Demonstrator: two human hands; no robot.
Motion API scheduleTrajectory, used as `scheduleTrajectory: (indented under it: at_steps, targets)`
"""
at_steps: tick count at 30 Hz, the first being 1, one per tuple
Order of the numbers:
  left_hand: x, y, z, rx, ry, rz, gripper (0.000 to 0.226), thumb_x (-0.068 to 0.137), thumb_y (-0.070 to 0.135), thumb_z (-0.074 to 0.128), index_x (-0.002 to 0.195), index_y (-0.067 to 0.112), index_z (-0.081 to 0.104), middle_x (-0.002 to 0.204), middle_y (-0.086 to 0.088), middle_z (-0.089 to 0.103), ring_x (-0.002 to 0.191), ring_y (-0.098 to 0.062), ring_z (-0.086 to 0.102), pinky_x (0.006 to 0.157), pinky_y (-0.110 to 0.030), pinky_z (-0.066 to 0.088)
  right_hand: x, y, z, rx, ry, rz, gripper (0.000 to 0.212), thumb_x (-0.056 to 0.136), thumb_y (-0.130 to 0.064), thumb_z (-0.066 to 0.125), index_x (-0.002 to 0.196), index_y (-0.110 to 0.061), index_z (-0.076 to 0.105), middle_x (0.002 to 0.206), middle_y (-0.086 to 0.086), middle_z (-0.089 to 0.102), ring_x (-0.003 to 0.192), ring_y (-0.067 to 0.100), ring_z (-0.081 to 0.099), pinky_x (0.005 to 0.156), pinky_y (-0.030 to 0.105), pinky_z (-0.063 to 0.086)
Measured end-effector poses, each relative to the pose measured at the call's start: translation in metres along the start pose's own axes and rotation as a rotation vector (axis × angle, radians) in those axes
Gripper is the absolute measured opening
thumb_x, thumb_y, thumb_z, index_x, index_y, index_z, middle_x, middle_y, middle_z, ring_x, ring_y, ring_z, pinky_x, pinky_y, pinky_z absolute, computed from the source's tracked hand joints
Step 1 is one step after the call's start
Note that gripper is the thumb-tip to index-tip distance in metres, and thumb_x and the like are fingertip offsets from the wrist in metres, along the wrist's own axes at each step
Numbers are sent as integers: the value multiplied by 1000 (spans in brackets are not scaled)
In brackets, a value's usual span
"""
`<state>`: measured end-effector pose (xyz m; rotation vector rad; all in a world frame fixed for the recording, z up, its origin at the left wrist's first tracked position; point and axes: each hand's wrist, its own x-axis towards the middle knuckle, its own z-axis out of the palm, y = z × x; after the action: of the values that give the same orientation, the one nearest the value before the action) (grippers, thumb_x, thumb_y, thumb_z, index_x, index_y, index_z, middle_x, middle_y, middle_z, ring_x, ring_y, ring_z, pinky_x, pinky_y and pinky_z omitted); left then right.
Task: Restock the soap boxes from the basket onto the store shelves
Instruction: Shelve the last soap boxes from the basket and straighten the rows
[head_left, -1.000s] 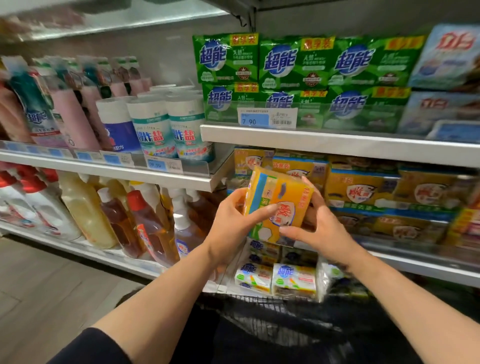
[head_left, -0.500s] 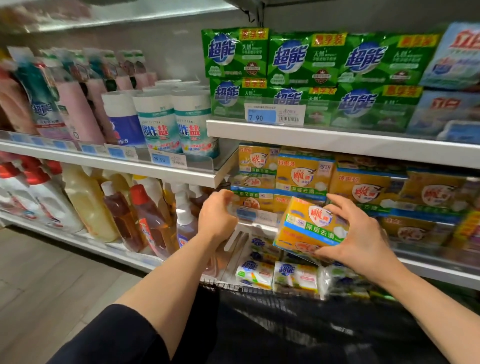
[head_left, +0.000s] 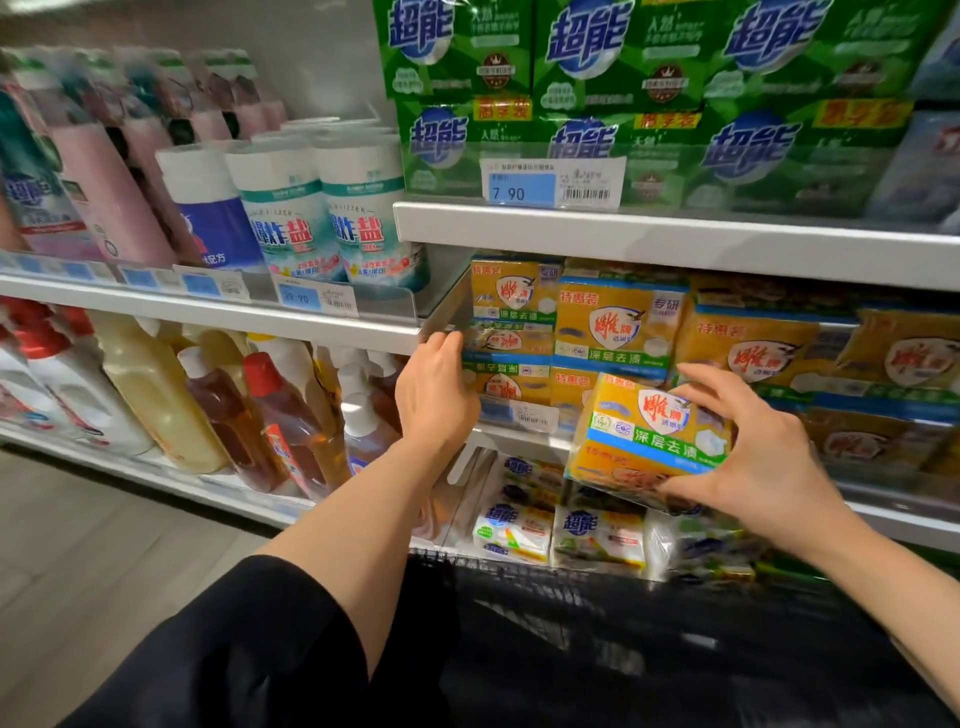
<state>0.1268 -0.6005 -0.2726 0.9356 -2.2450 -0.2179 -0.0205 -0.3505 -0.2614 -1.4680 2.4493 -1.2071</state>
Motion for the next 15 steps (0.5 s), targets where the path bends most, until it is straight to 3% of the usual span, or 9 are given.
scheduleTrajectory:
  at_steps: [5,9,11,15]
  targets:
    - [11,10,-1,55,24,81,41,83,25,74,119,13,59,114,-4,59,104,-21,53,85,-36,52,3,2,-4,36,-18,-6,108,44,-22,95,137,-32,41,119,-11,58,105,10,60,81,40,58]
    - [39,15,6,15,-286,310,67,82,36,74,139,15,47,136,-7,52,115,-24,56,95,-41,51,3,4,-4,53,-20,-14,109,43,-21,96,136,-34,41,118,-12,58,104,9,61,80,37,58]
    - [50,19,13,26,-488,332,73,83,39,73,144,15,40,145,-8,44,128,-27,47,105,-48,42,3,5,-5,61,-23,-18,110,42,-20,96,136,-34,41,119,-12,59,104,7,61,80,34,58]
    - [59,22,26,231,-541,371,89,81,50,69,152,19,24,156,-4,29,141,-27,29,115,-56,20,3,7,-5,57,-33,-33,110,40,-21,96,135,-35,41,110,-29,54,101,5,62,79,31,57]
